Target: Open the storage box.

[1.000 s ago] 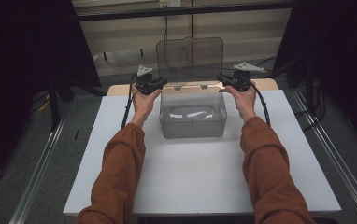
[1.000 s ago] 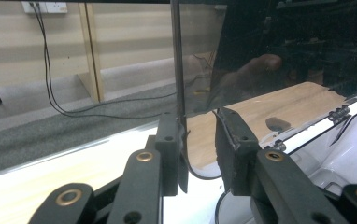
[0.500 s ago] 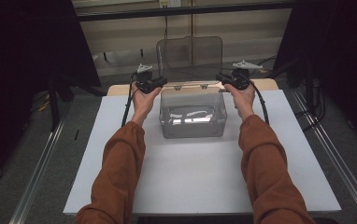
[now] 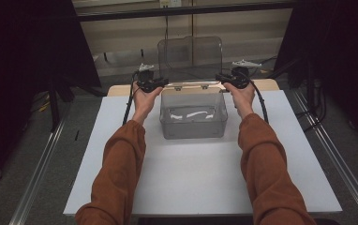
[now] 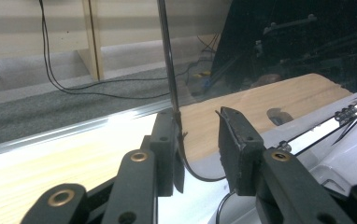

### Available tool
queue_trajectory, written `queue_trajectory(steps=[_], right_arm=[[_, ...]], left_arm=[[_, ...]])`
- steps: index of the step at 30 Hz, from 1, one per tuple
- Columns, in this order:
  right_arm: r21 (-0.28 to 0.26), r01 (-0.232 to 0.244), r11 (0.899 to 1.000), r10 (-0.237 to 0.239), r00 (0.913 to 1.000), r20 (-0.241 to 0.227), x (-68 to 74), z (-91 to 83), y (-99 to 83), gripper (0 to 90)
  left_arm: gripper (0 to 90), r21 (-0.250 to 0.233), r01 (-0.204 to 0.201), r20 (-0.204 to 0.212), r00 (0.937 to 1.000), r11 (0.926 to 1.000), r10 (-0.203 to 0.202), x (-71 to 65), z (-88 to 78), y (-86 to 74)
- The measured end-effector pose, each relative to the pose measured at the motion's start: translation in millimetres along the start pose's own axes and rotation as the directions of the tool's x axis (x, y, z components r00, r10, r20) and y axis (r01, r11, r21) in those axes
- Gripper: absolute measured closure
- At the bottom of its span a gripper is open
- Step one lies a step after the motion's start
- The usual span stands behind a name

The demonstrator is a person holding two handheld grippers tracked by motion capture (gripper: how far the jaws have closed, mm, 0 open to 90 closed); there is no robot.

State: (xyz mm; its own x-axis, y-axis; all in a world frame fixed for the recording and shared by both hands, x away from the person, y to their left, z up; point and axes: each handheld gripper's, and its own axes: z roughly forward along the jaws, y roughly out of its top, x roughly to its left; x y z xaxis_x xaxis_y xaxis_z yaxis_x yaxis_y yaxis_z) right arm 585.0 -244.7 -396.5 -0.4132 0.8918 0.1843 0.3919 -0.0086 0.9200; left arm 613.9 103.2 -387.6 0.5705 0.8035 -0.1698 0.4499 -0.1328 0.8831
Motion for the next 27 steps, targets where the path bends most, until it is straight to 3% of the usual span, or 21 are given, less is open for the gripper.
queue_trajectory(steps=[7,11,25,27], right_arm=[[0.034,-0.015,0.999,0.015,0.9999,0.002,0.1,1.6,3.2,71.8],[0.037,-0.002,0.999,0.002,1.0000,0.007,0.9,3.4,2.4,69.9],[0.097,-0.059,0.994,0.056,0.9979,0.032,0.6,8.8,3.6,66.2],[0.106,-0.066,0.992,0.062,0.9975,0.032,-0.7,9.5,2.1,65.2]], left_arm=[[63.0,0.020,0.002,-0.021,0.9998,0.9998,-0.002,-2.9,4.3,0.5],[62.0,0.025,0.017,-0.006,0.9998,0.9996,-0.016,-0.5,5.1,0.1],[57.2,0.053,0.031,-0.022,0.9993,0.9981,-0.030,0.0,10.2,-1.3],[55.2,0.081,0.023,-0.038,0.9991,0.9964,-0.020,-0.2,10.4,-1.1]])
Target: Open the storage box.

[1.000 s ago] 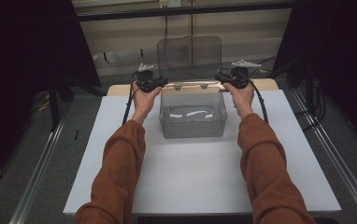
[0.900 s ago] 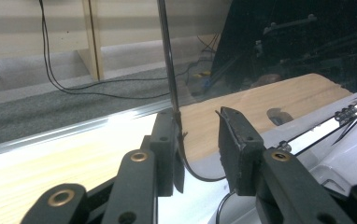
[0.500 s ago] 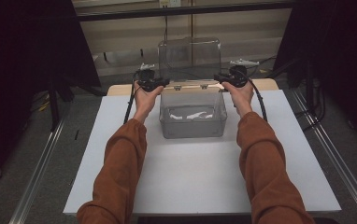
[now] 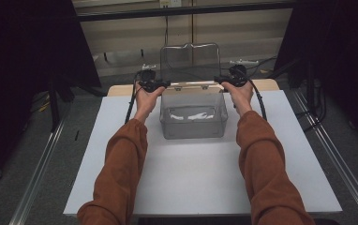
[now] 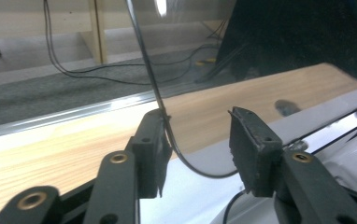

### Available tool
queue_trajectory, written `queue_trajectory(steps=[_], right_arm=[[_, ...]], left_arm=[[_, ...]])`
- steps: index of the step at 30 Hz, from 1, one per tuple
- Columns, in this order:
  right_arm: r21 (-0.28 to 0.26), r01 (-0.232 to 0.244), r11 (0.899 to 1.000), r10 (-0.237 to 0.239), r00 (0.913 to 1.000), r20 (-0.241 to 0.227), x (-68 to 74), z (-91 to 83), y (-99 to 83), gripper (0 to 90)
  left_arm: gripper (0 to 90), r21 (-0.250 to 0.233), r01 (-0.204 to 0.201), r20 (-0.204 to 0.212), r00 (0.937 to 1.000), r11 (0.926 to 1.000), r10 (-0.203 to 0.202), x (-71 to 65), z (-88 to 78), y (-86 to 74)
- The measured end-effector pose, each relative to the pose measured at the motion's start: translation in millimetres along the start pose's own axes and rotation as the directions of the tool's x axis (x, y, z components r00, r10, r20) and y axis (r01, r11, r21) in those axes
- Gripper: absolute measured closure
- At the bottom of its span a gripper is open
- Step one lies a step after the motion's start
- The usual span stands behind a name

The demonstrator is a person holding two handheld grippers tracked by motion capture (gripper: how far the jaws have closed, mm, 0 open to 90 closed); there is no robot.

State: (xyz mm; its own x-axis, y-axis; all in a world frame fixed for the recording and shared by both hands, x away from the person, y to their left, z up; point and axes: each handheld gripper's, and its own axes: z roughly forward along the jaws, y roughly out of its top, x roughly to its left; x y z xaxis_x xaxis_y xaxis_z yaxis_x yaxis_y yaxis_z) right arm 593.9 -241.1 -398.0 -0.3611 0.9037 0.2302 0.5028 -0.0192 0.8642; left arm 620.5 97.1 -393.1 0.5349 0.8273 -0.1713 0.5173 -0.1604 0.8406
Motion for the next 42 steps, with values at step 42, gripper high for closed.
queue_trajectory(steps=[42], right_arm=[[-0.026,-0.086,0.996,0.086,0.9963,-0.006,4.3,9.5,-5.3,60.8]], left_arm=[[52.9,0.010,0.085,0.038,0.9956,0.9963,-0.085,9.8,8.5,-10.6]])
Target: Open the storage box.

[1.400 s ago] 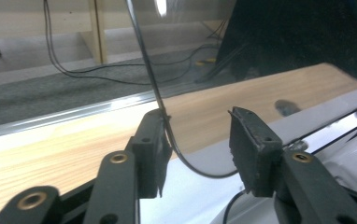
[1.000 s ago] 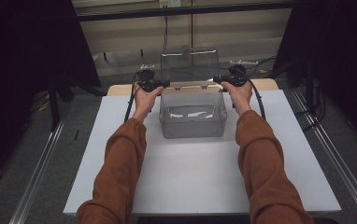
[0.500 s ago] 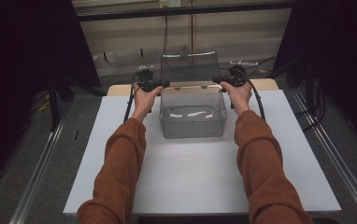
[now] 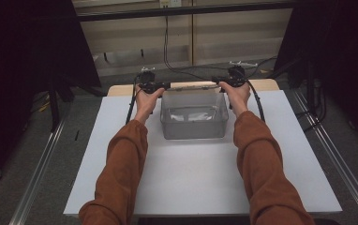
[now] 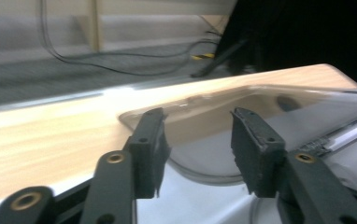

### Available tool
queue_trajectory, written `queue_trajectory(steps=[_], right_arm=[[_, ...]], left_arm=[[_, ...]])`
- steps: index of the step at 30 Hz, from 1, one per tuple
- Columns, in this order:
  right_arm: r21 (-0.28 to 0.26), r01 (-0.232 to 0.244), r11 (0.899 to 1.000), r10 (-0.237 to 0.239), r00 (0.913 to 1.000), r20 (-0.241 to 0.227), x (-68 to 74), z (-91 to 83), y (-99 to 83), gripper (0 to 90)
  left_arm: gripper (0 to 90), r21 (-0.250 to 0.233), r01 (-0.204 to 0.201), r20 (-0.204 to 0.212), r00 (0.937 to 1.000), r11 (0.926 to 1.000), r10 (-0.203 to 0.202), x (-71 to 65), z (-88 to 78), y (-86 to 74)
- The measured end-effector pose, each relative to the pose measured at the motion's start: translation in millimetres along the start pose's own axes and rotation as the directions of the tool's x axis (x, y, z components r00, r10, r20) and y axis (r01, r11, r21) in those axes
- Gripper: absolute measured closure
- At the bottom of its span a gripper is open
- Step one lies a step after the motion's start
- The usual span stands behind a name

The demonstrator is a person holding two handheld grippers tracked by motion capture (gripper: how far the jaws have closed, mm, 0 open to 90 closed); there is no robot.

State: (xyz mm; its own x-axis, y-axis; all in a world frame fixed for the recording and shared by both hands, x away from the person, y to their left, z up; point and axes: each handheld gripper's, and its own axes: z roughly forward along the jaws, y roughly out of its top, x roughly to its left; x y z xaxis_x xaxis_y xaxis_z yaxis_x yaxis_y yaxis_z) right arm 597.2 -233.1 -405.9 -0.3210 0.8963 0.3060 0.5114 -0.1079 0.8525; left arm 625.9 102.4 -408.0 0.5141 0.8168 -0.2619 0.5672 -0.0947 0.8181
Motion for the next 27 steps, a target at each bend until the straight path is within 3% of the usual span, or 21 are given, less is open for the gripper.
queue_trajectory(steps=[2,5,8,10,12,14,18,20,22,26,27], right_arm=[[-0.014,-0.009,1.000,0.009,0.9999,0.014,-1.5,-0.6,-1.0,59.3],[-0.007,0.003,1.000,-0.003,0.9998,0.020,-4.4,-1.1,-2.2,53.9],[-0.015,0.015,1.000,-0.015,0.9995,0.028,-5.4,-2.9,-2.0,49.8],[-0.024,0.023,0.999,-0.022,0.9996,0.019,-4.1,-4.2,-1.3,45.0],[-0.021,0.045,0.999,-0.045,0.9988,0.021,-1.0,-5.2,-0.7,41.4],[-0.022,0.068,0.997,-0.068,0.9975,0.020,2.1,-6.4,-0.5,35.0],[-0.058,0.103,0.993,-0.102,0.9946,0.019,7.8,-11.6,-2.1,29.0],[-0.070,0.118,0.991,-0.117,0.9930,0.015,9.7,-15.0,-2.7,26.5],[-0.081,0.133,0.988,-0.131,0.9911,0.021,11.2,-18.5,-3.4,20.4],[-0.102,0.159,0.982,-0.157,0.9873,0.027,14.2,-24.0,-6.7,12.1],[-0.105,0.158,0.982,-0.156,0.9873,0.029,14.8,-25.3,-7.8,9.6]], left_arm=[[46.5,-0.025,0.005,-0.014,0.9999,0.9997,-0.005,2.2,-1.9,-0.5],[40.4,-0.039,0.000,-0.003,1.0000,0.9992,-0.001,4.9,-4.8,0.9],[34.2,-0.052,-0.018,-0.016,0.9997,0.9985,0.017,3.6,-6.4,2.1],[29.2,-0.059,-0.053,-0.037,0.9980,0.9968,0.050,0.5,-7.8,2.3],[25.7,-0.065,-0.068,-0.027,0.9974,0.9956,0.067,-3.3,-7.8,1.7],[20.7,-0.058,-0.093,-0.043,0.9950,0.9940,0.091,-6.5,-9.5,2.1],[13.6,-0.065,-0.101,-0.023,0.9948,0.9928,0.099,-13.5,-14.6,2.0],[12.8,-0.081,-0.116,-0.030,0.9930,0.9900,0.114,-15.3,-19.7,1.6],[12.7,-0.106,-0.103,-0.018,0.9946,0.9890,0.102,-15.3,-24.7,-0.6],[8.6,-0.109,-0.141,-0.041,0.9897,0.9840,0.137,-14.7,-29.2,-5.4],[8.2,-0.119,-0.130,-0.034,0.9913,0.9843,0.127,-14.7,-30.2,-6.4]])
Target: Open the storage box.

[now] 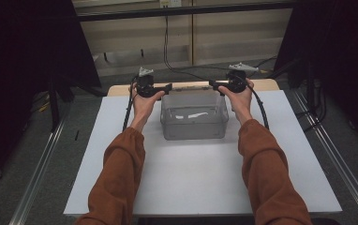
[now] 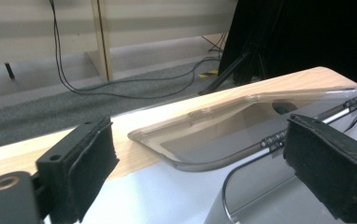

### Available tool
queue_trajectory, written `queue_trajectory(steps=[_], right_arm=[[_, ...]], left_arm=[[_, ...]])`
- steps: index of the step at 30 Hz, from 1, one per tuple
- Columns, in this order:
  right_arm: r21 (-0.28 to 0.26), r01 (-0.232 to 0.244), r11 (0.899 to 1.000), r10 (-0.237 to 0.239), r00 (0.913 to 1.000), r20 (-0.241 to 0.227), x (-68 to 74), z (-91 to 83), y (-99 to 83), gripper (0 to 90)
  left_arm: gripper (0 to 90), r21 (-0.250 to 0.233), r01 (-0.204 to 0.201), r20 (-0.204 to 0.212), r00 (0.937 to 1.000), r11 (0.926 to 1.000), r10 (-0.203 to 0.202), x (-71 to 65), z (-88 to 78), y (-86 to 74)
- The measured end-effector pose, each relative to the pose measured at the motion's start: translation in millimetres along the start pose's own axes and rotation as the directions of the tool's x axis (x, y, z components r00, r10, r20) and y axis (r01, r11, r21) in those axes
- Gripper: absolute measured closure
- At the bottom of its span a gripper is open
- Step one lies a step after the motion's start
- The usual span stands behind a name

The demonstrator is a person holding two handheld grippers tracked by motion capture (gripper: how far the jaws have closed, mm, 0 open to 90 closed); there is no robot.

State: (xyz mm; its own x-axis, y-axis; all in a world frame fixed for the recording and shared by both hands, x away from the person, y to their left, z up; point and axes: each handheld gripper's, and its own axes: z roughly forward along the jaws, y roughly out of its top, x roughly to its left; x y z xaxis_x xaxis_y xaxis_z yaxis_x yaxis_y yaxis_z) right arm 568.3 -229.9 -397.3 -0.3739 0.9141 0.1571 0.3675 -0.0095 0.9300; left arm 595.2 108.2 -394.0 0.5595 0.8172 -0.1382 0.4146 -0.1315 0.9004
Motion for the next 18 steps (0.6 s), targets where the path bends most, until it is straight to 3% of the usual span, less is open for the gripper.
queue_trajectory(steps=[2,6,9,18], right_arm=[[-0.006,0.012,1.000,-0.012,0.9999,0.008,0.6,-3.0,-1.1,5.9],[-0.024,0.034,0.999,-0.033,0.9993,0.015,1.4,-9.0,-1.4,3.2],[-0.033,0.038,0.999,-0.038,0.9990,0.023,3.0,-12.4,-3.0,3.4],[-0.056,0.079,0.995,-0.075,0.9947,0.070,8.9,-29.8,-12.4,0.9]], left_arm=[[6.2,-0.009,0.001,0.016,0.9999,1.0000,-0.001,0.3,-2.7,-1.1],[4.2,-0.028,-0.040,0.020,0.9990,0.9988,0.040,-0.7,-10.5,-3.9],[3.0,-0.047,-0.055,-0.001,0.9985,0.9974,0.055,-2.1,-16.8,-5.6],[2.5,-0.103,-0.094,-0.003,0.9955,0.9902,0.094,-10.2,-30.5,-15.7]])
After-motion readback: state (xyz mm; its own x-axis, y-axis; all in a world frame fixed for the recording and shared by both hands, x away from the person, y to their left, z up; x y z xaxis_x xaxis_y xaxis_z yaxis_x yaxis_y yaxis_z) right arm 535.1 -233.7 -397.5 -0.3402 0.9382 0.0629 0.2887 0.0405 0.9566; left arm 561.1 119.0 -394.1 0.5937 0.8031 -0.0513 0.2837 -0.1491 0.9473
